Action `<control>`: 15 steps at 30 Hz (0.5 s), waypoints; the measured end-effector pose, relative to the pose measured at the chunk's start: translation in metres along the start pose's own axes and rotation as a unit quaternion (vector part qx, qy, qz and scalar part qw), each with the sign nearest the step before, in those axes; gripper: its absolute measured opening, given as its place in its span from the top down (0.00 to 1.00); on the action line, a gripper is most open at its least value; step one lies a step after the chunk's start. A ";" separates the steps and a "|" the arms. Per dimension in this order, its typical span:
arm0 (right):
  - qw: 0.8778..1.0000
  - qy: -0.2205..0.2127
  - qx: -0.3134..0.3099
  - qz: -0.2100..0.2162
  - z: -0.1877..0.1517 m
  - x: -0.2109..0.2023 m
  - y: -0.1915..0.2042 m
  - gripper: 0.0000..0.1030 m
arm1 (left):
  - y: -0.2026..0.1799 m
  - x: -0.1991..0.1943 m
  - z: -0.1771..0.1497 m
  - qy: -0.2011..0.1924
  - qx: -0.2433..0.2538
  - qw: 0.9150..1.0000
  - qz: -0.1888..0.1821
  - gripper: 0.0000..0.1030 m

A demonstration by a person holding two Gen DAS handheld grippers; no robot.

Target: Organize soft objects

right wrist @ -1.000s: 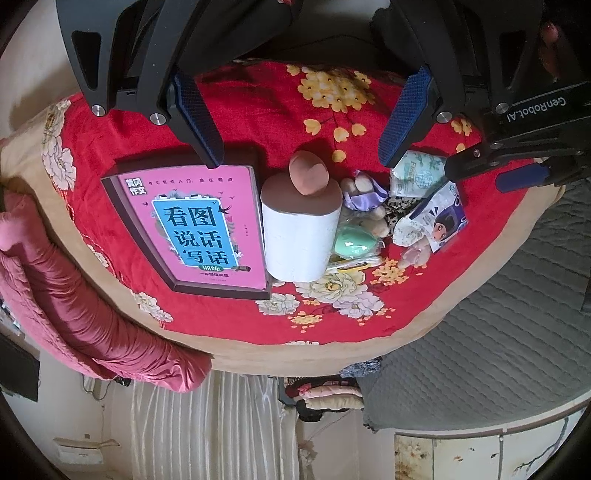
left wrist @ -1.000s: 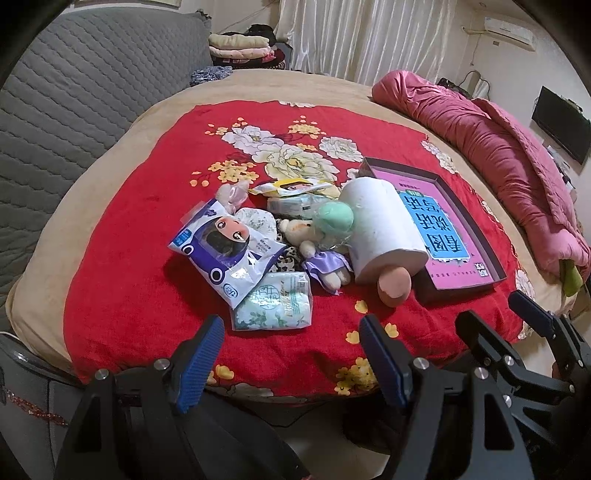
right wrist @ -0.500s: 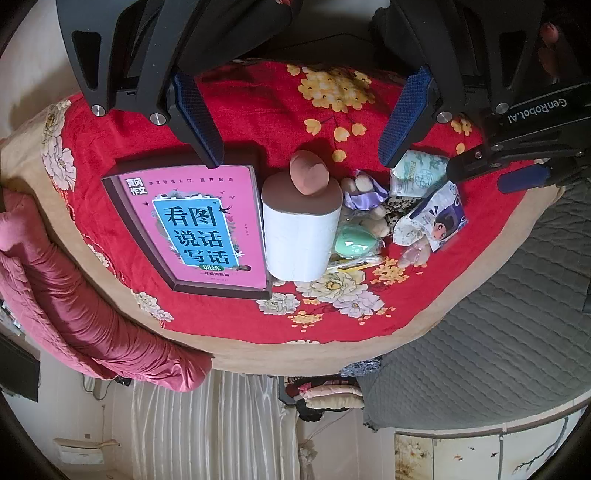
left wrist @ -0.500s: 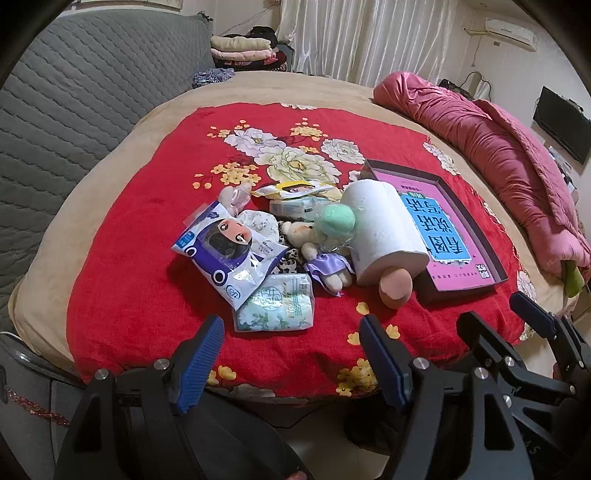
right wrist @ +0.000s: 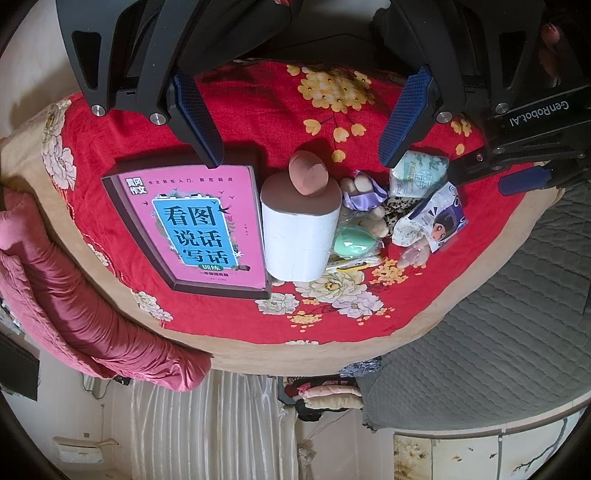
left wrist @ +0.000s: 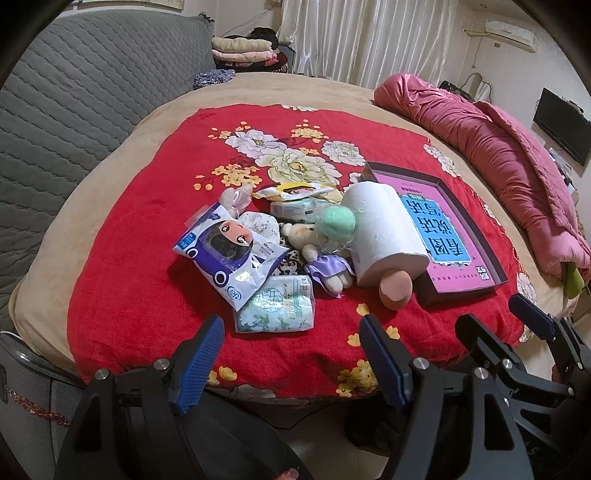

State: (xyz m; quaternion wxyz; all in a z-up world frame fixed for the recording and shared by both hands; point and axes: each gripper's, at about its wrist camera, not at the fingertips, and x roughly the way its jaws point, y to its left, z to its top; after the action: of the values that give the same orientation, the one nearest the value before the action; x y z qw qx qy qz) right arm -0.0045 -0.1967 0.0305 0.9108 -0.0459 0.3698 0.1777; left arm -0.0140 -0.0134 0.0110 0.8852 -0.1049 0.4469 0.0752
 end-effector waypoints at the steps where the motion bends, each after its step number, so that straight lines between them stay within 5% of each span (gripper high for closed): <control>1: 1.000 0.000 0.000 0.000 0.000 0.000 0.000 0.16 | 0.000 0.000 0.001 0.000 0.000 1.000 0.000 0.27; 15: 1.000 0.000 -0.001 0.001 0.000 0.000 0.000 0.16 | 0.000 0.000 0.000 0.000 0.000 1.000 0.000 0.27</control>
State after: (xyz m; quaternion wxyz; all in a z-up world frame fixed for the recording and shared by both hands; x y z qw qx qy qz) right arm -0.0044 -0.1967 0.0305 0.9107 -0.0464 0.3695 0.1785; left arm -0.0139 -0.0136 0.0114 0.8853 -0.1046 0.4470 0.0749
